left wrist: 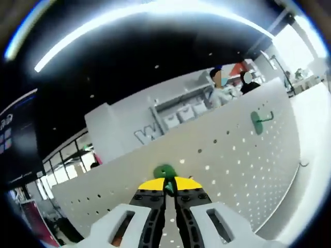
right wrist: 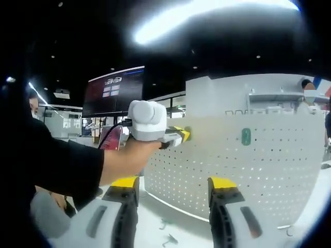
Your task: Insert the hook assembly into the mounting plate slot until the hook locks in place.
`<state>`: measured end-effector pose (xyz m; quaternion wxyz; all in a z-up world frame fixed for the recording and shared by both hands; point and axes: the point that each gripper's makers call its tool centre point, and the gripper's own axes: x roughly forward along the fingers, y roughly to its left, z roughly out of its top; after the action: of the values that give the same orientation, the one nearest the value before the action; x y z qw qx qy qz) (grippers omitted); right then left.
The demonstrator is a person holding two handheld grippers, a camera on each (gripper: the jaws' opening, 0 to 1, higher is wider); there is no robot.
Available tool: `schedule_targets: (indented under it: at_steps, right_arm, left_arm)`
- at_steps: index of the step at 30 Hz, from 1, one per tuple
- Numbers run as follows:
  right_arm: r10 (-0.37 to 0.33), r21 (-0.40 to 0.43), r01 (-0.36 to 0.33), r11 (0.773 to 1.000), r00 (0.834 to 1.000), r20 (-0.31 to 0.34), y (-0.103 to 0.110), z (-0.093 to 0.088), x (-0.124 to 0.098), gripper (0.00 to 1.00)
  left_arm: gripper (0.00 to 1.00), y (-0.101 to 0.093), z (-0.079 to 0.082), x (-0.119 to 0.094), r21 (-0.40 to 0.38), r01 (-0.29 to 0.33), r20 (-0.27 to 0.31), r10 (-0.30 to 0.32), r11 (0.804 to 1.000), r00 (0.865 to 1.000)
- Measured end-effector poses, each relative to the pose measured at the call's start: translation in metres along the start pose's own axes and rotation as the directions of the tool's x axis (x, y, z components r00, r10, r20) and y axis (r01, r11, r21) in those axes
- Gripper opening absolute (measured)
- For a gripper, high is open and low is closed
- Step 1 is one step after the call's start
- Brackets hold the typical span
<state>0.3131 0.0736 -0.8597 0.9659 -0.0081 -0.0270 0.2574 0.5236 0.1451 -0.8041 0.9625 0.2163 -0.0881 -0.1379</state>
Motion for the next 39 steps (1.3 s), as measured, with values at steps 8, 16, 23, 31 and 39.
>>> schedule_targets:
  at_steps: [8,16,23,31,39]
  right_arm:
    - [-0.004,0.013,0.004,1.0,1.0,0.006,-0.0031,0.0008,-0.0013,0.51]
    - [0.005,0.016,-0.006,1.0,1.0,0.002,-0.0012,-0.0003,-0.0005,0.51]
    - [0.008,0.015,-0.008,1.0,1.0,0.003,-0.0006,-0.0002,-0.0007,0.51]
    - [0.005,0.015,-0.005,1.0,1.0,0.001,-0.0015,-0.0005,-0.0009,0.5]
    - [0.003,0.014,-0.003,1.0,1.0,0.001,-0.0018,-0.0003,-0.001,0.5]
  left_arm:
    - [0.06,-0.0005,-0.0003,0.0021,0.125,-0.006,-0.021,0.009,0.992,1.0]
    - [0.07,-0.0023,0.0,0.0022,0.231,-0.003,-0.042,0.013,0.973,0.999]
    - [0.05,0.0053,0.0001,0.0021,-0.143,0.024,0.002,-0.024,0.989,1.0]
    - [0.05,0.0028,-0.0022,0.0,-0.038,0.0,-0.01,0.0,0.999,1.0]
    - [0.05,0.0003,-0.008,-0.0025,-0.025,0.011,-0.027,-0.012,1.0,1.0]
